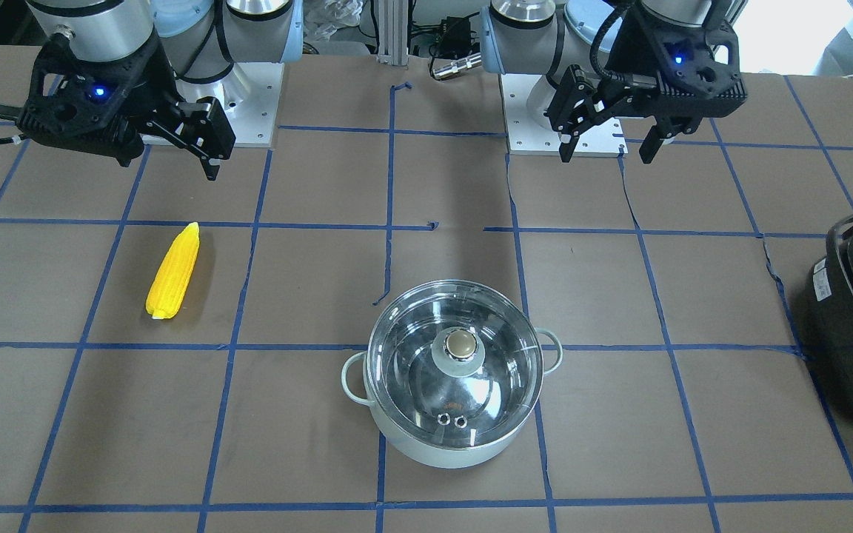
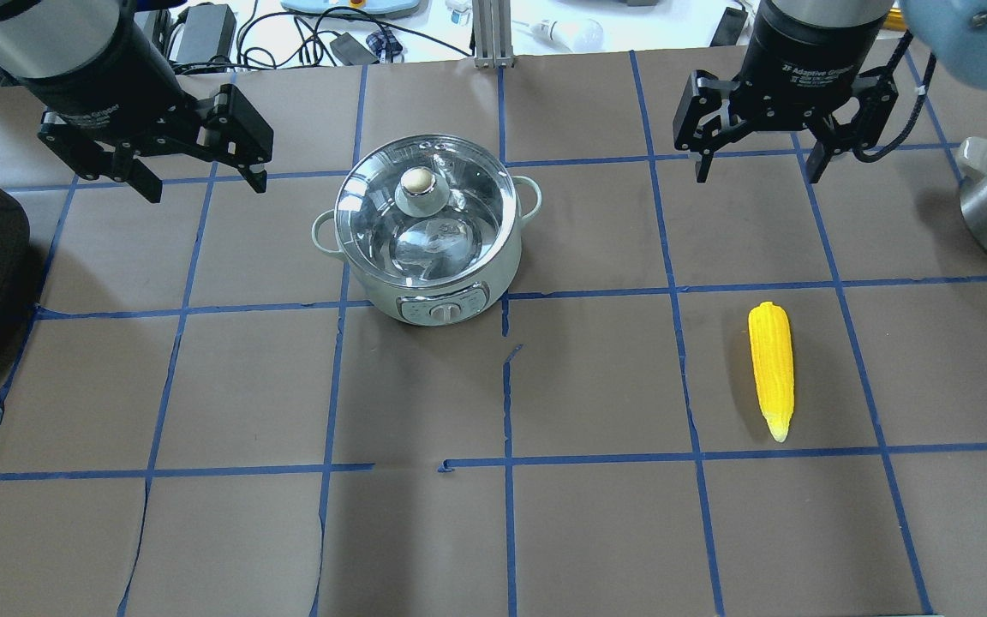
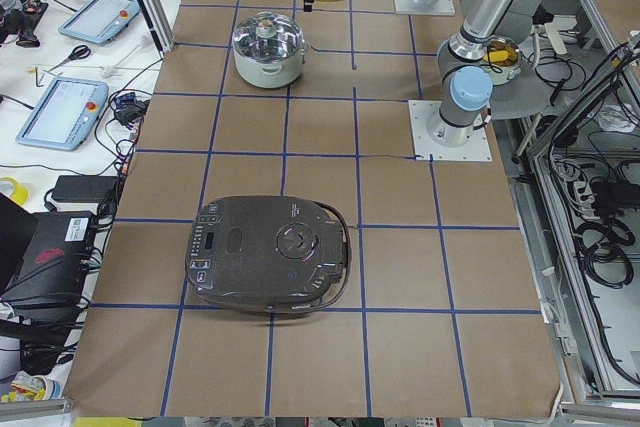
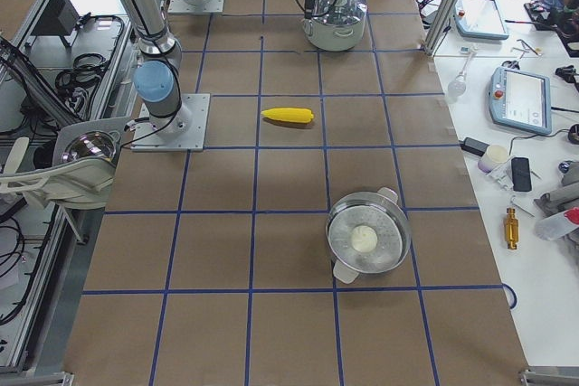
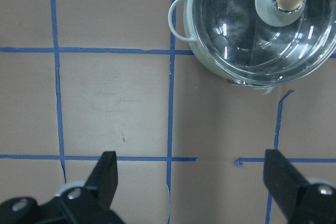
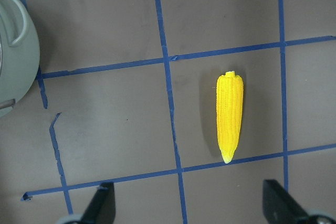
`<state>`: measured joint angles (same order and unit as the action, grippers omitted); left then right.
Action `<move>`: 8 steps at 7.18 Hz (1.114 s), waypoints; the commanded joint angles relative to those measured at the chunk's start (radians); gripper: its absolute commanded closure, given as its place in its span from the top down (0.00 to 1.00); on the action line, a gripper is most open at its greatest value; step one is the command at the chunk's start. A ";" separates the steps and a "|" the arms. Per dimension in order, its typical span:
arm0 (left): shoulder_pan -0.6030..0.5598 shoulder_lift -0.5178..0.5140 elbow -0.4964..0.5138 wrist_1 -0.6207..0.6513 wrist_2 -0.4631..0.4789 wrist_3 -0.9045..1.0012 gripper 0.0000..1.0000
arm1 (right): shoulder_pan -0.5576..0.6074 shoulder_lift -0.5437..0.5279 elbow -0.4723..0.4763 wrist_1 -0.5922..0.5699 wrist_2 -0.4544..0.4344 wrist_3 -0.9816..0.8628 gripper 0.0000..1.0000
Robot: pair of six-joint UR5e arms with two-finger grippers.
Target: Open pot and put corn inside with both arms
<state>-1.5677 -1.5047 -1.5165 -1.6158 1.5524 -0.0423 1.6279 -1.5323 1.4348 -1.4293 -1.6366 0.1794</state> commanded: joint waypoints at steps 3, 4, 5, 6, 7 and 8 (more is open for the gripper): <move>0.000 -0.021 0.004 0.008 -0.002 -0.008 1.00 | 0.000 -0.002 0.001 0.012 -0.018 0.002 1.00; -0.002 -0.020 -0.005 0.016 -0.002 -0.008 1.00 | 0.000 -0.002 0.001 0.004 -0.017 0.009 1.00; -0.002 -0.023 0.005 0.017 -0.006 -0.008 1.00 | -0.002 0.001 -0.004 0.000 -0.015 0.011 1.00; 0.000 -0.041 0.015 0.077 -0.103 -0.019 1.00 | -0.016 0.000 -0.010 -0.040 -0.014 0.003 1.00; -0.018 -0.087 0.031 0.165 -0.139 -0.109 1.00 | -0.028 0.003 -0.001 -0.083 -0.014 0.005 1.00; -0.070 -0.153 0.054 0.187 -0.105 -0.128 1.00 | -0.075 0.008 0.002 -0.085 -0.014 0.011 1.00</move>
<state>-1.5931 -1.5910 -1.4861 -1.4802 1.4442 -0.1258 1.5945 -1.5293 1.4329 -1.4939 -1.6508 0.1857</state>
